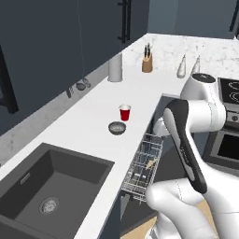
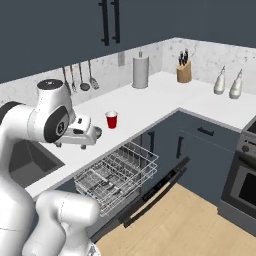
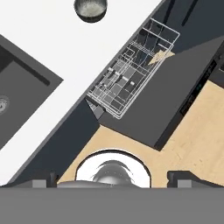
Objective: Pick up the cup and bowl from the counter, place them in the dishwasher, and close the dishwasher door.
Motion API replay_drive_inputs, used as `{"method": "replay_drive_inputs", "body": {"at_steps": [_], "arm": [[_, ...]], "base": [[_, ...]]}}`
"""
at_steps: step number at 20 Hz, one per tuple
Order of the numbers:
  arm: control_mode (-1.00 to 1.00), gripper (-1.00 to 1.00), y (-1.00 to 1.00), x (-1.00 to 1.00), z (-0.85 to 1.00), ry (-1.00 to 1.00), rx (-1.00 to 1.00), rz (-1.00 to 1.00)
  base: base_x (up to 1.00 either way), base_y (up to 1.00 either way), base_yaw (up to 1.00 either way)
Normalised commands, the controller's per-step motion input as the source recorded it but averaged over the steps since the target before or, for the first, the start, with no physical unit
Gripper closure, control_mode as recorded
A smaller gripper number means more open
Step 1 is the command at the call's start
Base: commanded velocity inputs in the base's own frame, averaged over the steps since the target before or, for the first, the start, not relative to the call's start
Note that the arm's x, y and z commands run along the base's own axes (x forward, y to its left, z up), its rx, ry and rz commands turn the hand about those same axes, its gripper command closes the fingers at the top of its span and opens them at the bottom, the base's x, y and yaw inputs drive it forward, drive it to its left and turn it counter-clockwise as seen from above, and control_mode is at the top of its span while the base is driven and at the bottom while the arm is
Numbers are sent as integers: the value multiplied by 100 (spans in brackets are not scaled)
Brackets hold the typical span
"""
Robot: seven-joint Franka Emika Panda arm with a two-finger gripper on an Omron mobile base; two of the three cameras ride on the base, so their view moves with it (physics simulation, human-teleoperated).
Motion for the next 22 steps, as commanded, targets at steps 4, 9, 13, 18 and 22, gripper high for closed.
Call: {"method": "replay_drive_inputs", "body": {"at_steps": [4, 9, 13, 18, 22], "arm": [[100, -100, 0, 0, 0, 0, 0, 0], [-100, -100, 30, 18, -2, 0, 1, -9], [-100, -100, 4, 44, -2, -2, 9, -14], [-100, -100, -17, 75, -20, -1, 17, -8], [-100, -100, -10, 82, -28, 0, 13, 0]], "base": [[0, 43, -14], [1, 24, -7], [0, 0, 0], [0, 0, 0], [0, 0, 0]]}}
